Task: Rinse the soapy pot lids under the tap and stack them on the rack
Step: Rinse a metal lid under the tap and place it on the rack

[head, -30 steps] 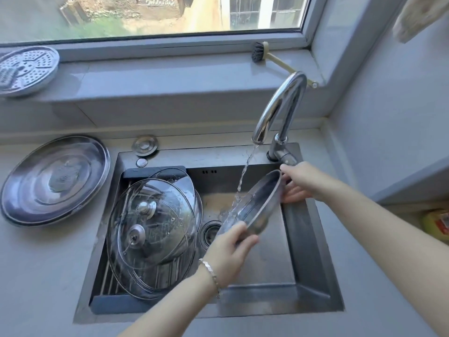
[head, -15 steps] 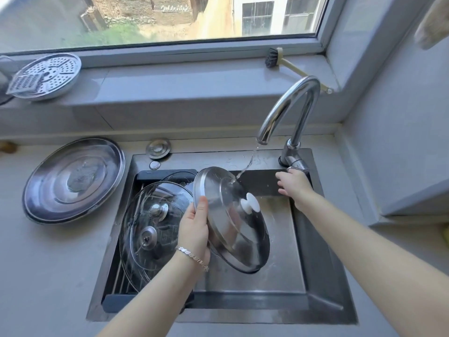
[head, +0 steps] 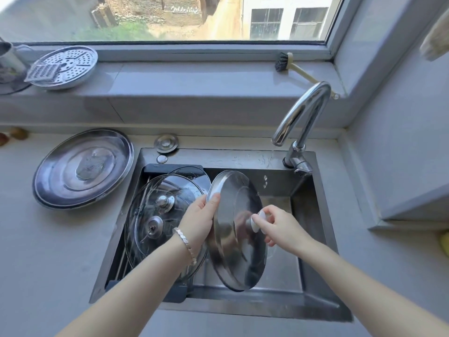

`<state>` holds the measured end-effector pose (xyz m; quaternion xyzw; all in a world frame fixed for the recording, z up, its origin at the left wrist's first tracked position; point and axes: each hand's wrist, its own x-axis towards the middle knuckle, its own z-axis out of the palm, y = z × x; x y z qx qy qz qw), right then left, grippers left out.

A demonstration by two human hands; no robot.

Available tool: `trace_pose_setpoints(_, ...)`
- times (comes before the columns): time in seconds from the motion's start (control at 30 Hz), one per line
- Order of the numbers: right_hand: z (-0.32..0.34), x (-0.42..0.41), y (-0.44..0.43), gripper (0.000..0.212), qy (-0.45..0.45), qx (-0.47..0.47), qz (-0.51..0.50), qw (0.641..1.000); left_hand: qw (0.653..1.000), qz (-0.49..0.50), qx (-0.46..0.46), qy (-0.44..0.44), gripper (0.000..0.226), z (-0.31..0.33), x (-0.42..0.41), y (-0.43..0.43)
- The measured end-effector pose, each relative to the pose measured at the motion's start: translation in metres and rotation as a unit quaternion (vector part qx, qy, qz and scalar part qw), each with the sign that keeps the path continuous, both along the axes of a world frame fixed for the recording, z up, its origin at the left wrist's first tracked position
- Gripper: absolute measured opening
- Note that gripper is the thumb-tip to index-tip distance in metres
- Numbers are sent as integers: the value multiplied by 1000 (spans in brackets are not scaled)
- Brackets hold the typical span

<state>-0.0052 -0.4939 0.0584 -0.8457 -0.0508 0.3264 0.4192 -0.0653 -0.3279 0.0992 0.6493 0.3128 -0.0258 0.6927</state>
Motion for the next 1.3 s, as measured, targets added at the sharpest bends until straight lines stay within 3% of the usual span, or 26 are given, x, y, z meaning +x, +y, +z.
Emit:
trace_pose_setpoints(0.27, 3, 1, -9, 31, -89, 55, -42, 994, 996, -30, 55, 65, 23, 1, -20, 24)
trace_pose_setpoints(0.43, -8, -3, -9, 36, -79, -19, -37, 996, 991, -20, 61, 115, 17, -6, -35, 29)
trace_pose_setpoints(0.77, 10, -8, 9, 33, -90, -27, 20, 995, 990, 37, 59, 119, 11, -9, -62, 51)
trace_pose_setpoints(0.9, 49, -11, 56, 24, -196, -32, 57, 978, 990, 68, 61, 111, 14, -8, -68, 80)
trace_pose_setpoints(1.0, 72, -5, 112, 41, -283, -92, 108, 948, 987, 89, 67, 114, 16, -7, -72, 115)
trace_pose_setpoints(1.3, 47, 13, 274, 23, -278, -271, 229, 893, 983, 109, 49, 137, 13, -14, -86, 231)
